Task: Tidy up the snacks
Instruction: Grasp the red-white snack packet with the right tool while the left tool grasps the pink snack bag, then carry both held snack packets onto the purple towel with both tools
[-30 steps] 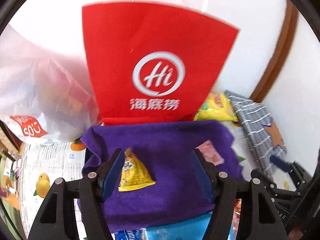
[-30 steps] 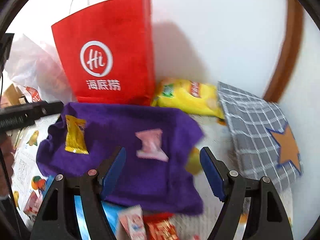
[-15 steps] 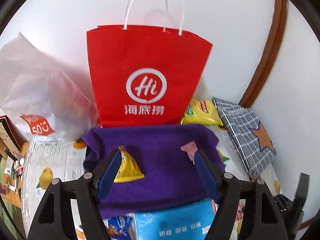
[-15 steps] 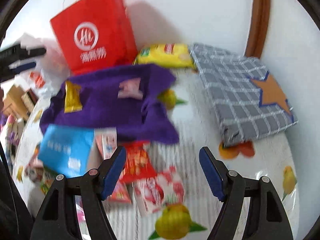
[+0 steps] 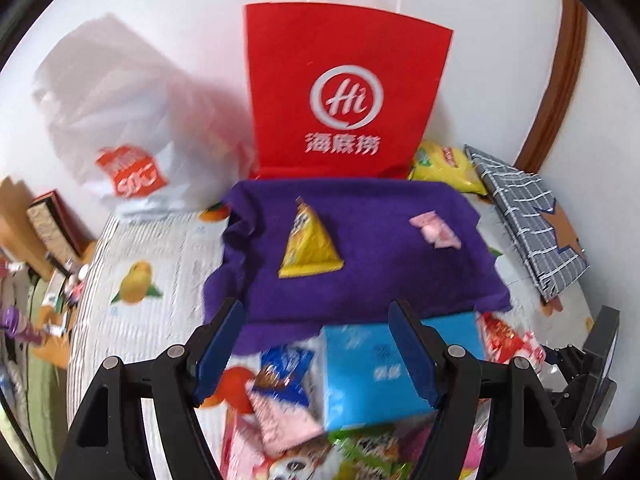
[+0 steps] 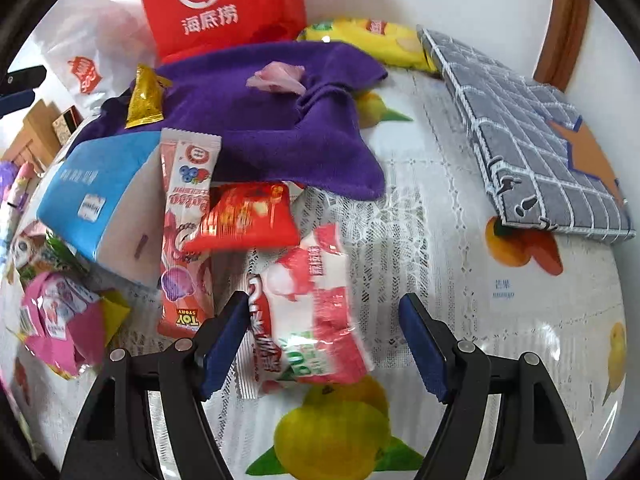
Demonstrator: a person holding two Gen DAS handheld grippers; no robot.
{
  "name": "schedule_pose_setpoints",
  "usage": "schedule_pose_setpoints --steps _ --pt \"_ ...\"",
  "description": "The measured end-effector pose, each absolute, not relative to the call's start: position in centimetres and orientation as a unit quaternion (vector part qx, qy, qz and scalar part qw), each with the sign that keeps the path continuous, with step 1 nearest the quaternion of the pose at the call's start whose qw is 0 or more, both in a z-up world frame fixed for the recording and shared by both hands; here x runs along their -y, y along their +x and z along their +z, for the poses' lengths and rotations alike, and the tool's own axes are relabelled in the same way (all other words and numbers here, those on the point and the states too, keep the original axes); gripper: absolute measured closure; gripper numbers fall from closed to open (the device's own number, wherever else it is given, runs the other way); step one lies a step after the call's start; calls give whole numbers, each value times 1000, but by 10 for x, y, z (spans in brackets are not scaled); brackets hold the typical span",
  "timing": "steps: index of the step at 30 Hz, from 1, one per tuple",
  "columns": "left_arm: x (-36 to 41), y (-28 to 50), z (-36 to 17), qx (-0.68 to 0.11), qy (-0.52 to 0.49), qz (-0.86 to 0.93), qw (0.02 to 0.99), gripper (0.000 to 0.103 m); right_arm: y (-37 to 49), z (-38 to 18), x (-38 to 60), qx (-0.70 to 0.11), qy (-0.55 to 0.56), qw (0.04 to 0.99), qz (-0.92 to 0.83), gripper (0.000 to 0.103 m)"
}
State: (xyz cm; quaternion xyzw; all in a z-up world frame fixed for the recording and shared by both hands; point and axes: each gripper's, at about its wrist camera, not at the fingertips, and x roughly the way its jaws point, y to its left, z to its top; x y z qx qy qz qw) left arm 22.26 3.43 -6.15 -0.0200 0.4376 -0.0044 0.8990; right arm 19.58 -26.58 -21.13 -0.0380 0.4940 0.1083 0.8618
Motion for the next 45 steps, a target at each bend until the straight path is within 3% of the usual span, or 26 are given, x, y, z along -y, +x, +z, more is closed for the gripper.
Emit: schedule_pose_setpoints --steps 4,7,23,33,45 --pt "-46 205 -70 -445 -25 11 895 29 187 -209 259 -471 -40 871 137 70" --pt "-57 190 -79 -452 -28 27 891 29 183 -205 257 -461 -39 876 138 76" --pt "-76 151 -133 -483 -65 27 873 29 115 -176 272 -438 29 894 90 77" --pt "-70 143 -156 -506 -34 22 862 29 95 -175 271 -430 40 899 77 77" --pt "-85 124 -170 -506 -59 8 861 21 94 -176 257 -431 40 896 97 77"
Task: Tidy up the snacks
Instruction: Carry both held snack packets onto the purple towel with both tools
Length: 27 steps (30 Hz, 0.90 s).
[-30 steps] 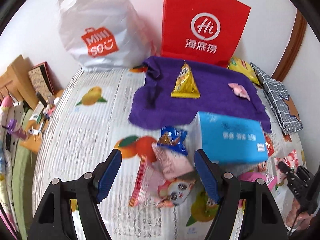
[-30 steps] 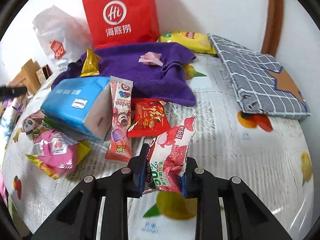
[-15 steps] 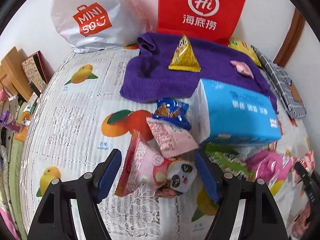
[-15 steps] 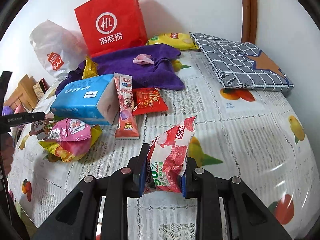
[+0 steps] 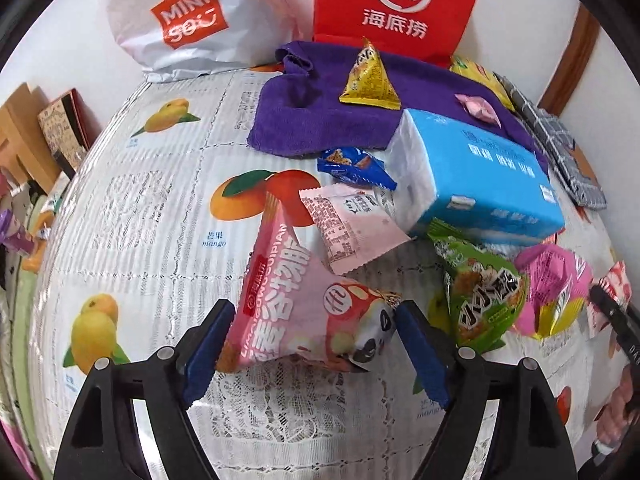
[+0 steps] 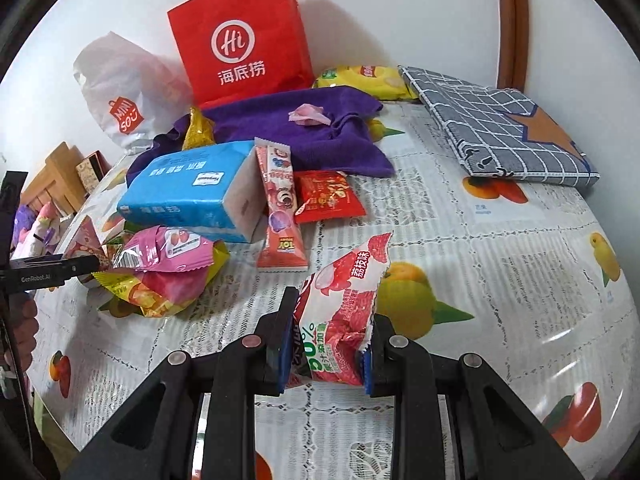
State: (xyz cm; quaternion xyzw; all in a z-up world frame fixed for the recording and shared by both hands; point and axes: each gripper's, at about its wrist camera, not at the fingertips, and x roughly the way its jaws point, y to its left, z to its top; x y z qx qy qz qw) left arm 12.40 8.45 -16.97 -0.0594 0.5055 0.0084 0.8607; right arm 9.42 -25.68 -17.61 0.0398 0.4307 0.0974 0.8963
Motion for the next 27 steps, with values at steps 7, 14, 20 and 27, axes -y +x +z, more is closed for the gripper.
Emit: schedule_pose_setpoints --steps 7,14,20,27 --pt "-95 129 -174 -492 -105 6 864 24 95 -180 253 -437 38 893 99 76" --pt "-93 123 -165 -477 -104 -10 873 44 97 -182 256 -442 42 891 93 76" --pt "-94 115 -159 -470 -106 -20 876 51 95 -177 257 -435 44 895 92 76" --pt "-95 99 -150 -461 -103 -21 881 51 90 -170 257 -427 45 898 96 76"
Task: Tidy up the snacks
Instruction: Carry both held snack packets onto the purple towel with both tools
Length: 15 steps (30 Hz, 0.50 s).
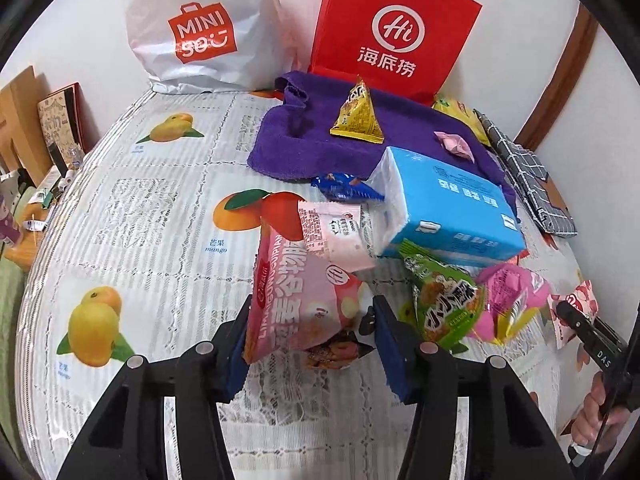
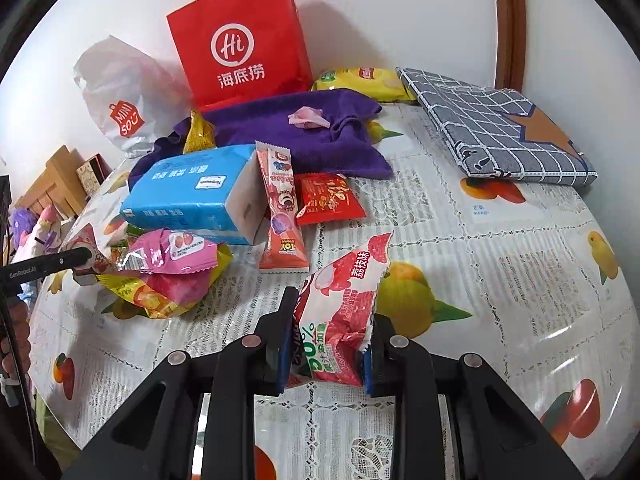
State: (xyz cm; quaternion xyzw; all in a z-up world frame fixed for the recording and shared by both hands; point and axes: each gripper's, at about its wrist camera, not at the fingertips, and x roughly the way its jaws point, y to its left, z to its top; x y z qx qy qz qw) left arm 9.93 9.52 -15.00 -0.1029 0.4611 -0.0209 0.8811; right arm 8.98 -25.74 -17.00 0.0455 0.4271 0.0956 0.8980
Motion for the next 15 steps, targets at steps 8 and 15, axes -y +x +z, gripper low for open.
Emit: schedule_pose_setpoints --steps 8,15 --pt "-95 85 -132 -444 -108 -23 889 51 85 -158 258 -420 50 901 96 76" --pt "-87 80 -111 -429 -109 -32 896 51 82 -135 255 -401 47 909 102 76"
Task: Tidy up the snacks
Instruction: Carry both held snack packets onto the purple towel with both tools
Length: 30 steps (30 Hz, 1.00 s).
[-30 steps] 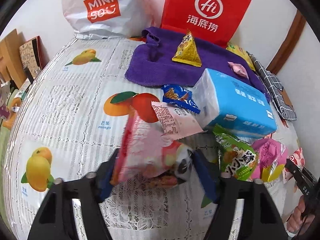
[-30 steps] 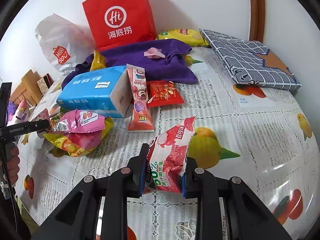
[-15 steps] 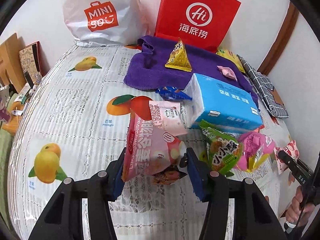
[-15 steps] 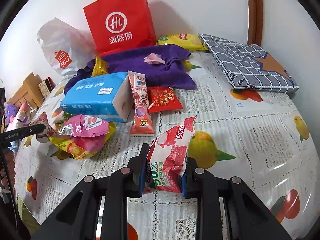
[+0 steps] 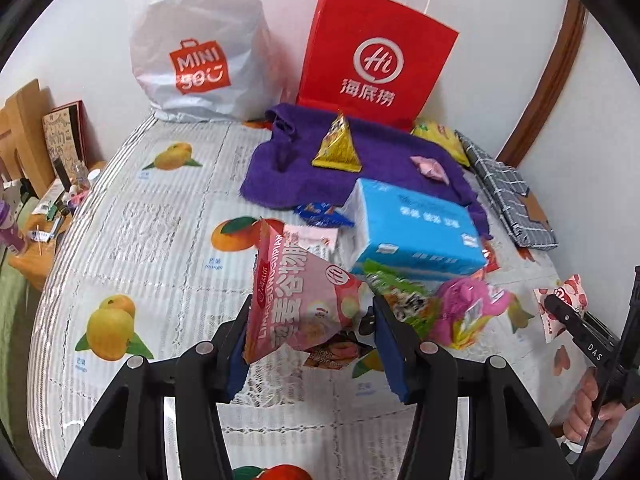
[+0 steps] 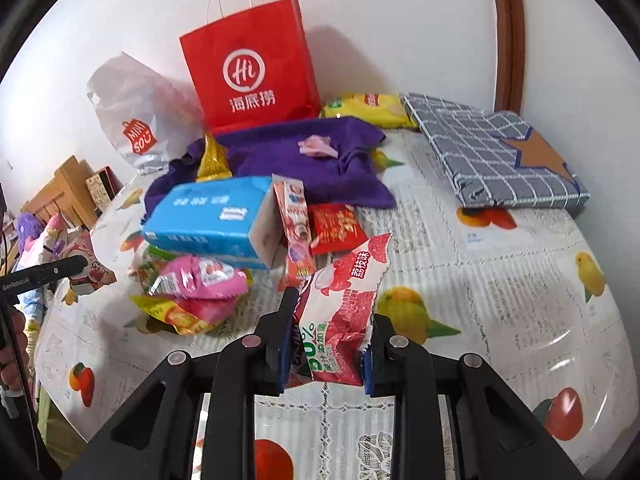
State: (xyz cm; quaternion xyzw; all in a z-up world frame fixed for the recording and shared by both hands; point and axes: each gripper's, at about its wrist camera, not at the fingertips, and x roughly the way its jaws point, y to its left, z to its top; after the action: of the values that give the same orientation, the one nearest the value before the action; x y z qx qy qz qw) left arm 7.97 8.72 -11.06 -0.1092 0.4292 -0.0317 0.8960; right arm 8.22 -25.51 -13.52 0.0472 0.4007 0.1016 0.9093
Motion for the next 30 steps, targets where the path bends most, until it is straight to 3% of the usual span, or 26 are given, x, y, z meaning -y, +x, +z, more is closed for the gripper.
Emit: schedule_pose_setpoints --steps 30 --pt "-47 134 -64 -402 -95 -68 908 51 138 -71 211 -365 42 919 142 77"
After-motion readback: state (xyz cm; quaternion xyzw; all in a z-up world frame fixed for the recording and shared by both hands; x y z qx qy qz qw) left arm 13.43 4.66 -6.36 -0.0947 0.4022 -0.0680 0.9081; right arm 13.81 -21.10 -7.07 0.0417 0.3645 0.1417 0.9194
